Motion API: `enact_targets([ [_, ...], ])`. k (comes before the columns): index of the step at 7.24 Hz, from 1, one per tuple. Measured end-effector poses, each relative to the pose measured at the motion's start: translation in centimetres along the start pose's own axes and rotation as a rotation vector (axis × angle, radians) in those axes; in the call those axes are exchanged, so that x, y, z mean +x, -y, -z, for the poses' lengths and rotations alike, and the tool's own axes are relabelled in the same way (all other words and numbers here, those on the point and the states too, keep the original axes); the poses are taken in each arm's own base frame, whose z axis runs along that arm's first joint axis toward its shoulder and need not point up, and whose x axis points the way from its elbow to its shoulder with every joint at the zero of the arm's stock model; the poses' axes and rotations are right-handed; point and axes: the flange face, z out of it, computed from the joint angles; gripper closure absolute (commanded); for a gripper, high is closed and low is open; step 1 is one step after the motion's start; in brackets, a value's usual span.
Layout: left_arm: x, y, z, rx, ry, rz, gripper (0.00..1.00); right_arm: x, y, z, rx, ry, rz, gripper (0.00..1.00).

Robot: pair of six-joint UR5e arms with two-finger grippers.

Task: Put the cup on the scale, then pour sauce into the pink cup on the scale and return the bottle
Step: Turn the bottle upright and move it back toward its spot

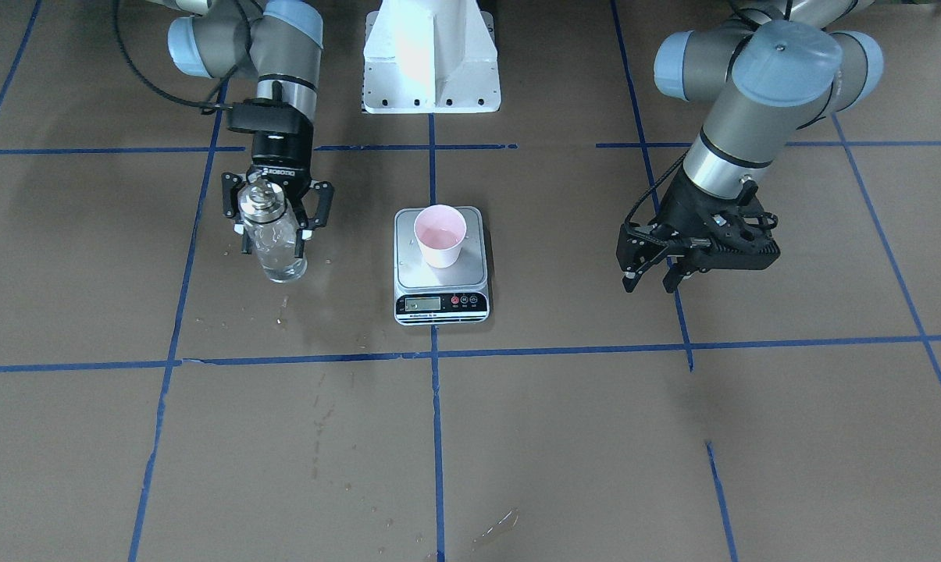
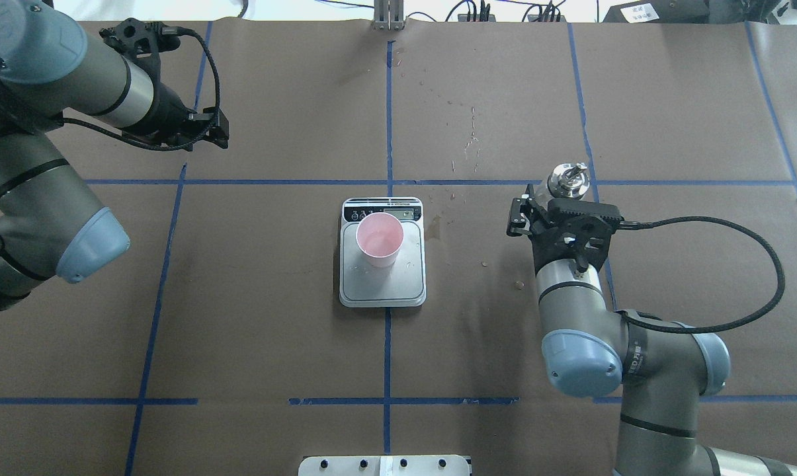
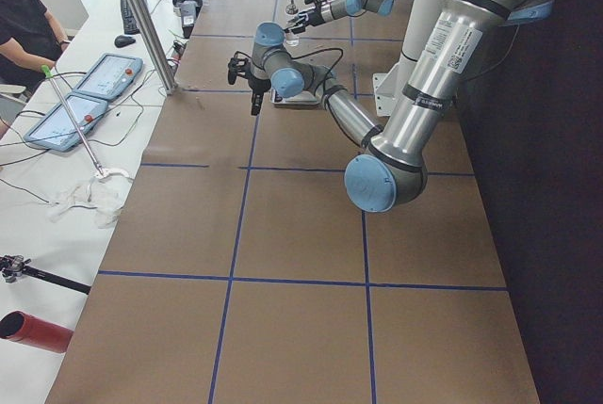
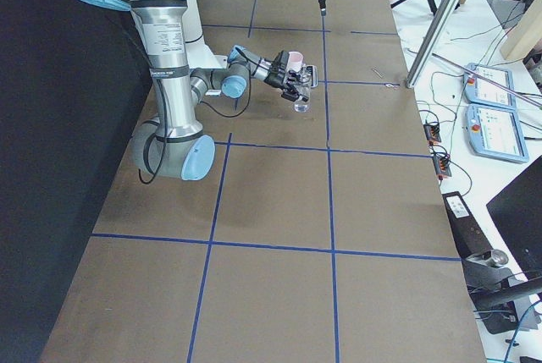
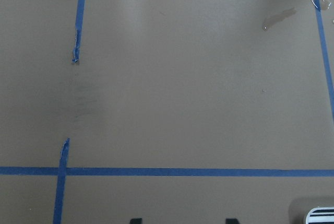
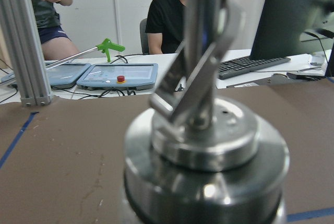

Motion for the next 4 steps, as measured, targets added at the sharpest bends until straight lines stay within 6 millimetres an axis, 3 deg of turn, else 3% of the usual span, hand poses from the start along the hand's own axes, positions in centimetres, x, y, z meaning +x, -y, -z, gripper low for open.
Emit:
enact_targets([
  [2,0.1,0.0,0.2,0.004,-0.003,-0.002,0.38,3.6,-1.1,-1.3,-0.025,-0.051,-0.106,1.00],
  [4,0.3,-0.1,0.4,0.006,-0.006,-0.004,0.38,4.7,-1.7,-1.6,-0.026,-0.075,-0.115,1.00],
])
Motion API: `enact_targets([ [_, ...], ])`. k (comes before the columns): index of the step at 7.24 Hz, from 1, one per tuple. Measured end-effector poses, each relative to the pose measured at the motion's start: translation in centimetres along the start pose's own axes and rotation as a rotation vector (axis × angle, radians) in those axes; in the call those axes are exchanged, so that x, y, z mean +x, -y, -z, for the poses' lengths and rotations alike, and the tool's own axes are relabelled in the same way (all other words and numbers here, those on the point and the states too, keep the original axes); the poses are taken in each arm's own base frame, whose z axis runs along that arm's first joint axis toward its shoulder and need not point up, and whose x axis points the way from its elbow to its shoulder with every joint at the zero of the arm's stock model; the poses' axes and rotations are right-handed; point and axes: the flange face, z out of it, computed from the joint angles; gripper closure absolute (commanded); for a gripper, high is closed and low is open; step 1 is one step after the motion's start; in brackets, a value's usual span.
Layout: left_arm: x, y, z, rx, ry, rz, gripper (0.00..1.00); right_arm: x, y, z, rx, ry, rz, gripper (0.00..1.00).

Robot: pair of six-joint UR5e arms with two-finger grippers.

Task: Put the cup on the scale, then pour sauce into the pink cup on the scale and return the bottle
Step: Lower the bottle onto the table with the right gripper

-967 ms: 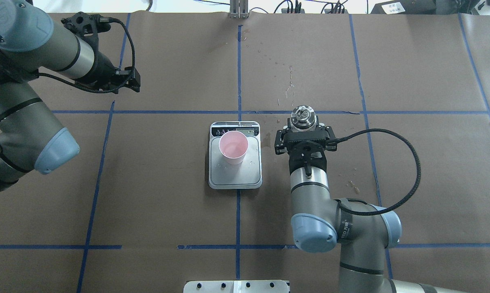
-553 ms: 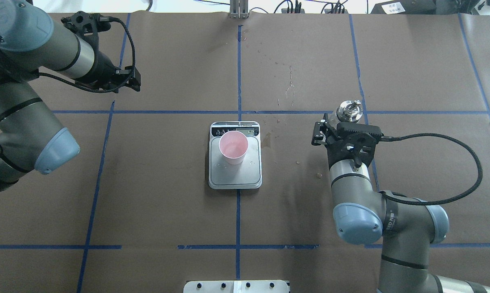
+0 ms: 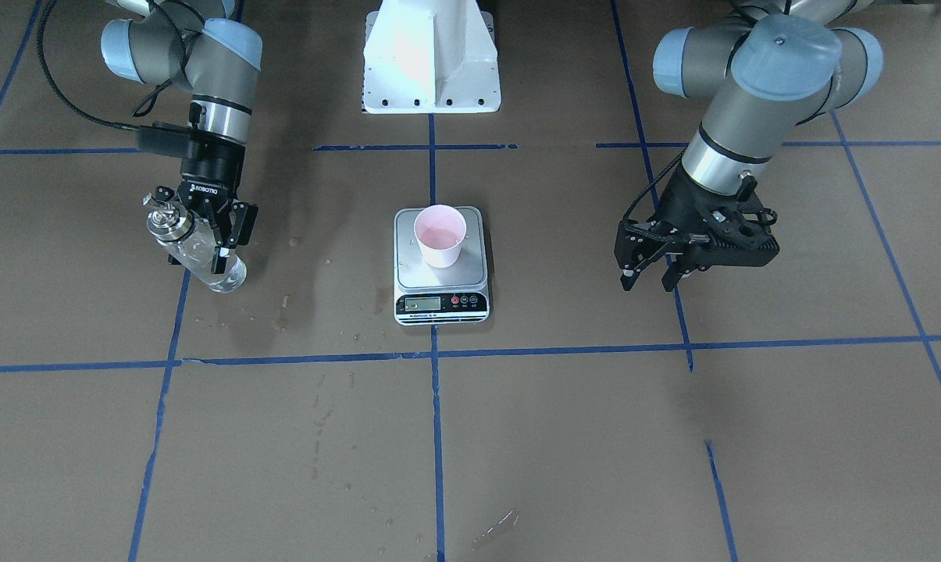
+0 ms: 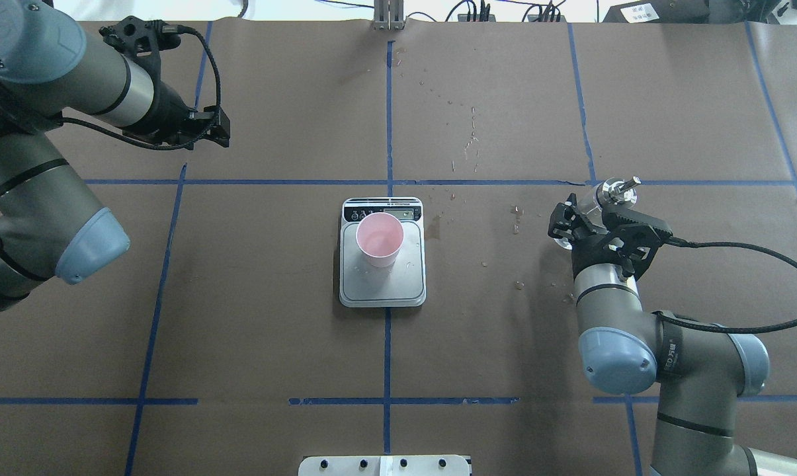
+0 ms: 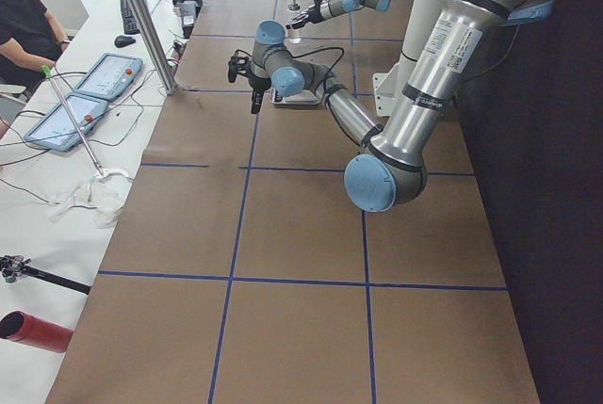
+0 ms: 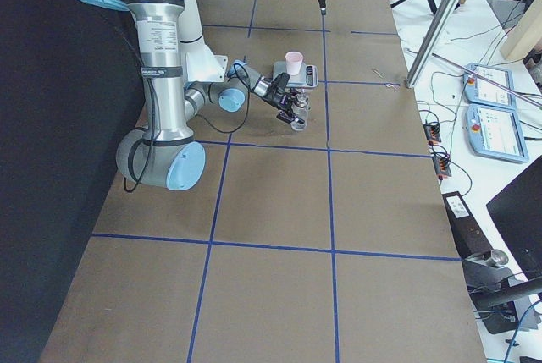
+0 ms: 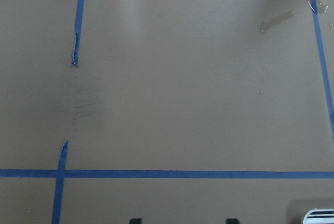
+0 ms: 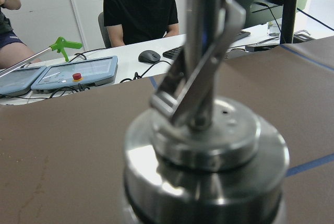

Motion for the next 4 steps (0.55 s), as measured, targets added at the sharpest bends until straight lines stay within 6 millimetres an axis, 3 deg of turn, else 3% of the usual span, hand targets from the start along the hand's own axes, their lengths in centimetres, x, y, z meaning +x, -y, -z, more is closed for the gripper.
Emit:
enact_targets([
  [4,0.05,-0.08,0.11,0.000,-0.001,-0.001,0.38,0.27,-0.71,-0.16,0.021,-0.061,0.080,1.00],
])
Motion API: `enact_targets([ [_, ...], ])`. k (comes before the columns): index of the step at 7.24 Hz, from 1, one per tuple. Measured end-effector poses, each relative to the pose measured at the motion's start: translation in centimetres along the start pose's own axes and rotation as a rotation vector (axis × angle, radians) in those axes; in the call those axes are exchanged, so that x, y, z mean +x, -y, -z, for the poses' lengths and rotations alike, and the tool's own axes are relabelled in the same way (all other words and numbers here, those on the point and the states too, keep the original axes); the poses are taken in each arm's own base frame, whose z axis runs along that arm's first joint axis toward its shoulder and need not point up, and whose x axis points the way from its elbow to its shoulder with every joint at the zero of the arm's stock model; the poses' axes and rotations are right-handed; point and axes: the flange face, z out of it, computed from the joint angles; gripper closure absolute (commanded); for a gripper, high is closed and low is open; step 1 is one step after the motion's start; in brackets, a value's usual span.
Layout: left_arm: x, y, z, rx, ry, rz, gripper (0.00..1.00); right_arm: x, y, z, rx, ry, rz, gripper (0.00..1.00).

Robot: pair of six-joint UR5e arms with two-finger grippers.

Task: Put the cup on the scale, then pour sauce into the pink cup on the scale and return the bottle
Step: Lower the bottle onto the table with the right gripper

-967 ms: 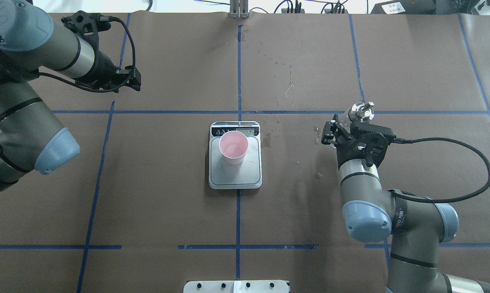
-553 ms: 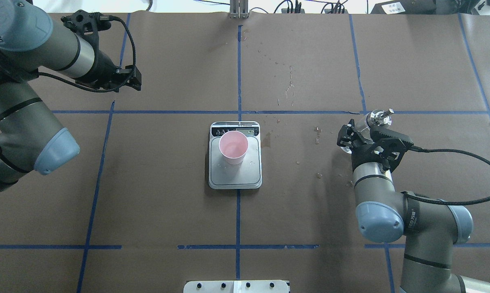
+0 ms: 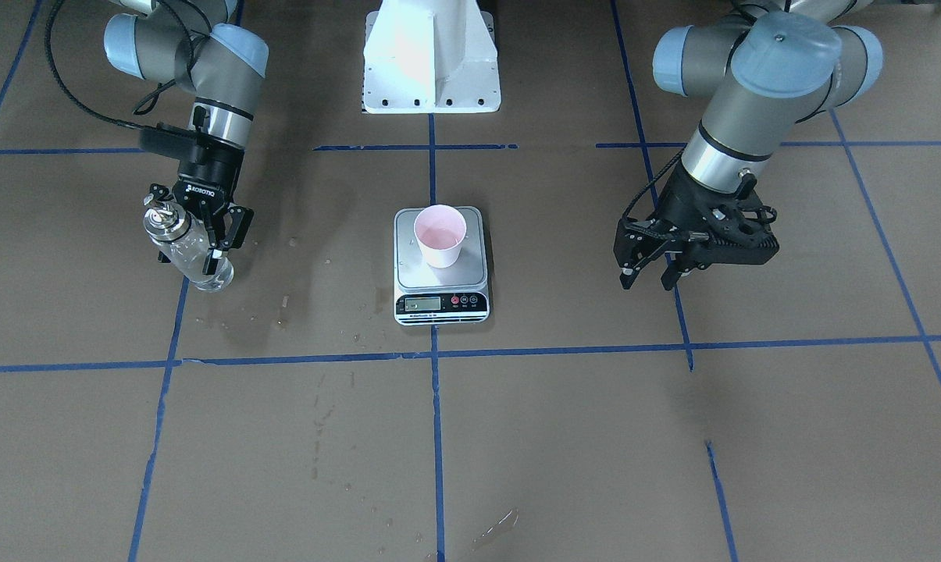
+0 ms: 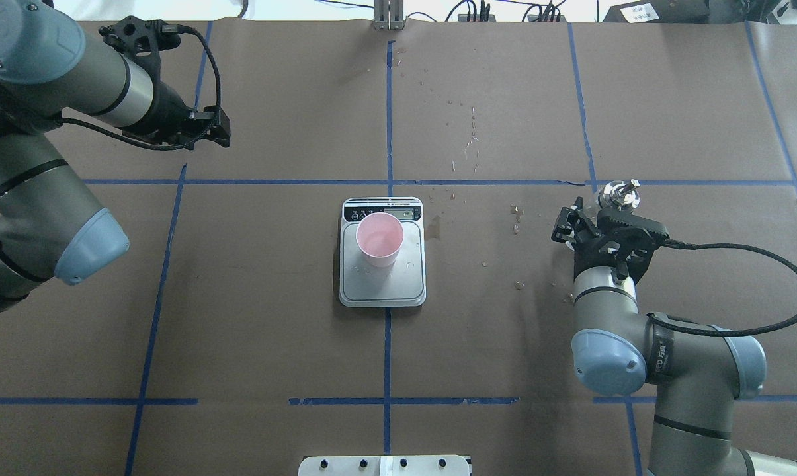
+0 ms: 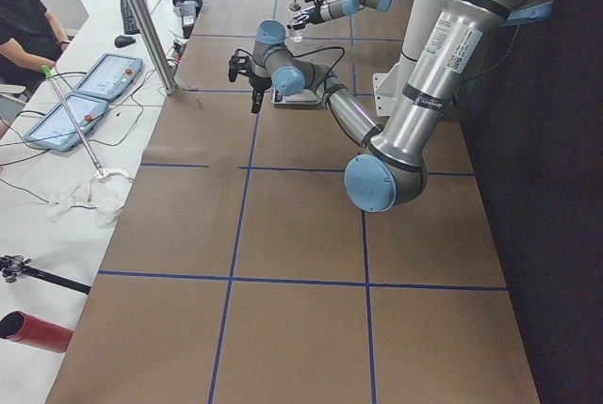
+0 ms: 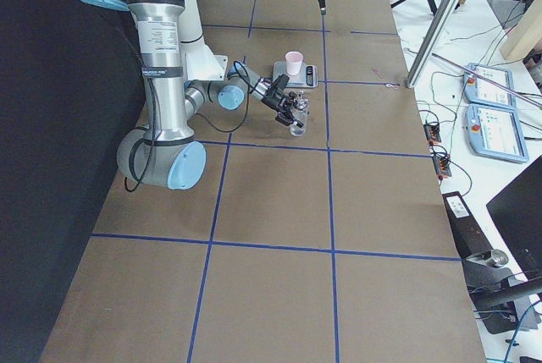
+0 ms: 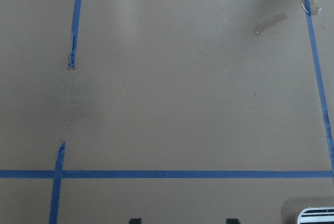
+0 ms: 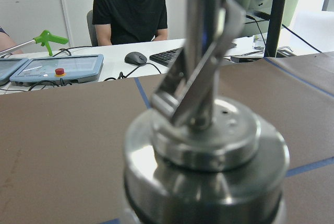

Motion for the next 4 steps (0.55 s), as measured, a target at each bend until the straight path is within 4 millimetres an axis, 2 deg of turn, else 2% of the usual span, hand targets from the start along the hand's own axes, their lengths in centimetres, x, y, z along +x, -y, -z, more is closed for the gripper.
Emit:
enact_targets([
  [4,0.01,-0.01,0.02,0.000,0.000,0.000,0.37,0.62,-1.02,-0.17,-0.010,-0.011,0.010,1.00],
])
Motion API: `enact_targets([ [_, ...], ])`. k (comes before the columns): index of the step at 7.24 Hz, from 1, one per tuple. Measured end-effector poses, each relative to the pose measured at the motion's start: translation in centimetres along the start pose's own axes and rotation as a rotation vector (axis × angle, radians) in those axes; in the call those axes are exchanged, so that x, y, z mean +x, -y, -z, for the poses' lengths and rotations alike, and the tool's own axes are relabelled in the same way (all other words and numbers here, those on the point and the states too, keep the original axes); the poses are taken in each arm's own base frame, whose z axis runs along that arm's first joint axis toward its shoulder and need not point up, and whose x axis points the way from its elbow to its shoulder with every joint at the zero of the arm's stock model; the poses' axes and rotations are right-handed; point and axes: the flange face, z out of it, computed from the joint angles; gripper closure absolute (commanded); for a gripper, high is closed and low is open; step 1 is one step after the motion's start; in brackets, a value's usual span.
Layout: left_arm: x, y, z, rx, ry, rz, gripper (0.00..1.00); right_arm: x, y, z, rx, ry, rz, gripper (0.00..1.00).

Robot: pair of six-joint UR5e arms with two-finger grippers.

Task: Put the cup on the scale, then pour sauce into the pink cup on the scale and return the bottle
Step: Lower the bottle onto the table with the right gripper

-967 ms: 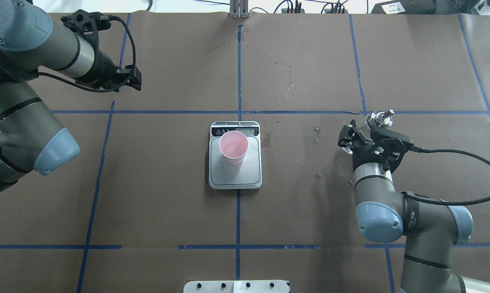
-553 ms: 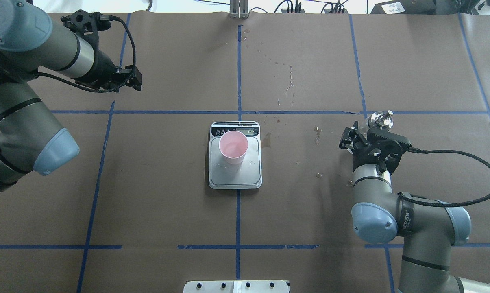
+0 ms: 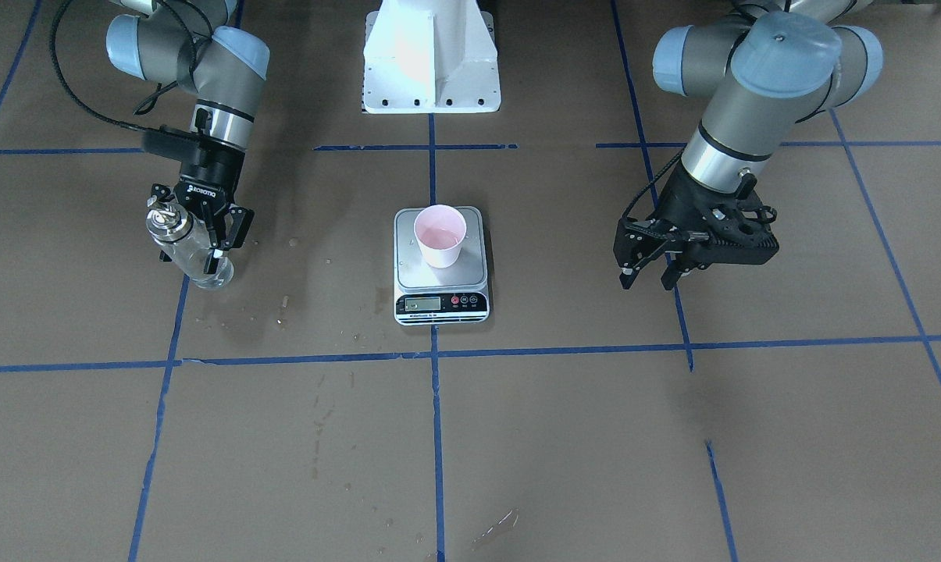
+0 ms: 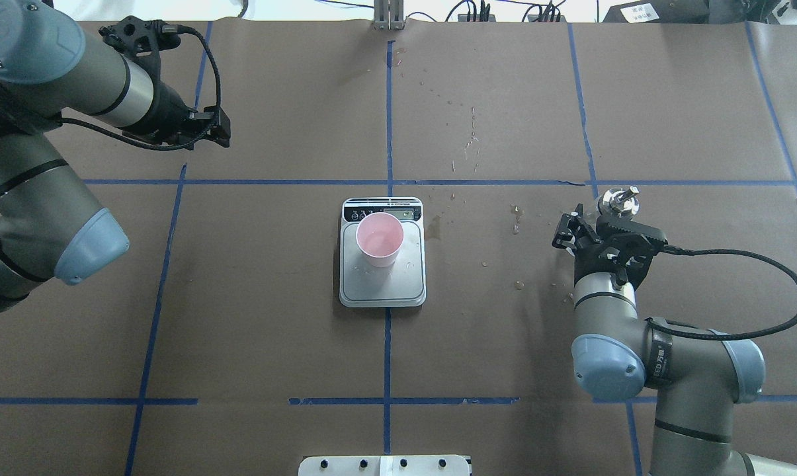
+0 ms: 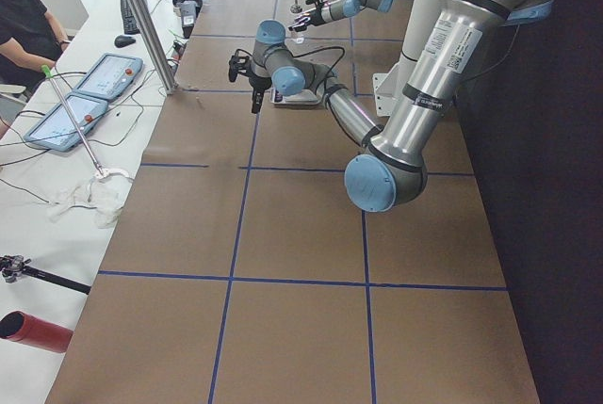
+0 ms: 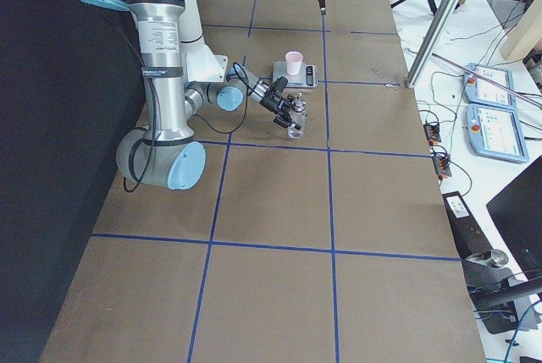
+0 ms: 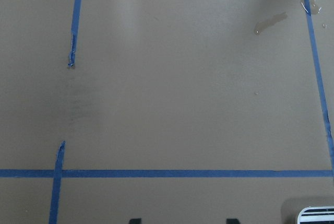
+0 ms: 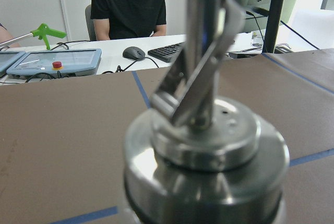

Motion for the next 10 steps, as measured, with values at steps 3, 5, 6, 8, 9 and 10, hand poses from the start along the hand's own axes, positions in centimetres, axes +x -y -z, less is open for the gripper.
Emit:
enact_targets([
  [3,0.1,0.0,0.1,0.002,-0.003,0.019,0.37,0.6,-1.5,-0.4,-0.011,-0.013,-0.017,1.00],
  [5,0.2,0.0,0.1,0.001,-0.003,0.023,0.37,1.0,-1.7,-0.5,-0.014,-0.018,-0.015,1.00],
  [6,0.2,-0.1,0.1,0.000,-0.003,0.023,0.37,1.1,-1.8,-0.6,-0.014,-0.019,-0.014,1.00],
  [8,0.2,-0.1,0.1,0.000,-0.004,0.023,0.37,1.6,-1.9,-0.7,-0.013,-0.025,-0.008,1.00],
  [9,0.3,-0.1,0.0,0.000,-0.003,0.022,0.37,1.7,-2.0,-0.8,-0.013,-0.027,-0.006,0.10],
  [10,0.3,-0.1,0.0,0.000,-0.004,0.022,0.37,1.8,-2.0,-0.8,-0.013,-0.028,-0.004,0.00],
])
